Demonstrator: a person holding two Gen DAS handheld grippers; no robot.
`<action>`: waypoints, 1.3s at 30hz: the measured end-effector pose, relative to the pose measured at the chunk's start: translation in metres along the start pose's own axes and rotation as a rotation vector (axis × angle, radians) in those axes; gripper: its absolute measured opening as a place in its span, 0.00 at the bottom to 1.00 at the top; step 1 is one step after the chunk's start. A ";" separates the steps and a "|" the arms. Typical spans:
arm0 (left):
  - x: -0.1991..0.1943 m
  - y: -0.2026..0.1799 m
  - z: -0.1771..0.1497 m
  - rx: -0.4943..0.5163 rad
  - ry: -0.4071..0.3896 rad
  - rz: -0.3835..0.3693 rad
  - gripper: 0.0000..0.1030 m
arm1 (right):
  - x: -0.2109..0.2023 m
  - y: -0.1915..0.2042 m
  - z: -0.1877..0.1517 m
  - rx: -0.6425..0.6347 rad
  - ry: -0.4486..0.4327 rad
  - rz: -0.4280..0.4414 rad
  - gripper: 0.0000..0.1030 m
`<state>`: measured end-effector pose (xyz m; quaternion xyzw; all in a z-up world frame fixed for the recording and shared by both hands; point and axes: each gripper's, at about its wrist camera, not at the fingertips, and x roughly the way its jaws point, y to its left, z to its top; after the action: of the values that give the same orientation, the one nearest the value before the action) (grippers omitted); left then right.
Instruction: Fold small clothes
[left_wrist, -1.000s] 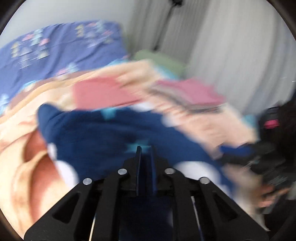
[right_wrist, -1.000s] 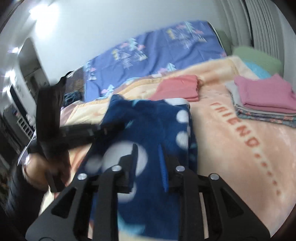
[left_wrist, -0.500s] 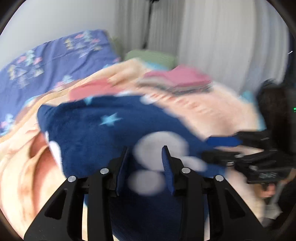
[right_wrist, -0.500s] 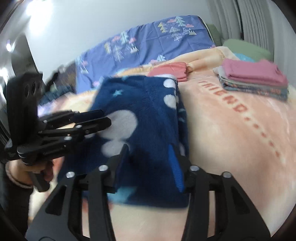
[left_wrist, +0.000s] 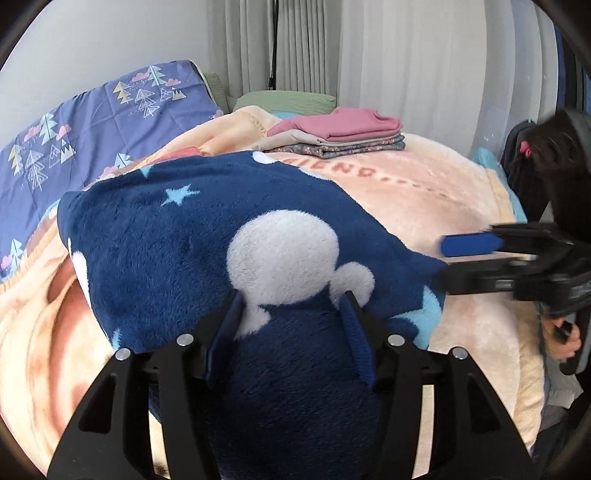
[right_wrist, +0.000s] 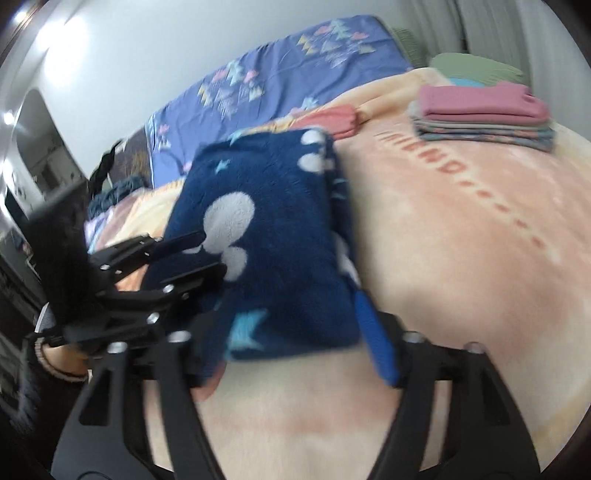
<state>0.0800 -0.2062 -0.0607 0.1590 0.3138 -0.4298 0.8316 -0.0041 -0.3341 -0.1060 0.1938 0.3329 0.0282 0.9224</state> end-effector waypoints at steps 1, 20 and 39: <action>-0.001 -0.001 -0.001 -0.004 -0.003 -0.008 0.59 | -0.005 -0.004 -0.003 0.018 0.002 0.010 0.72; -0.001 -0.014 -0.003 0.046 -0.001 0.003 0.82 | 0.048 -0.028 -0.019 0.499 0.050 0.095 0.82; -0.050 0.031 0.016 -0.150 -0.082 -0.135 0.85 | 0.063 -0.047 -0.006 0.524 0.052 0.148 0.69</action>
<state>0.0893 -0.1661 -0.0161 0.0573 0.3210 -0.4664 0.8223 0.0374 -0.3637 -0.1663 0.4491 0.3373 0.0135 0.8273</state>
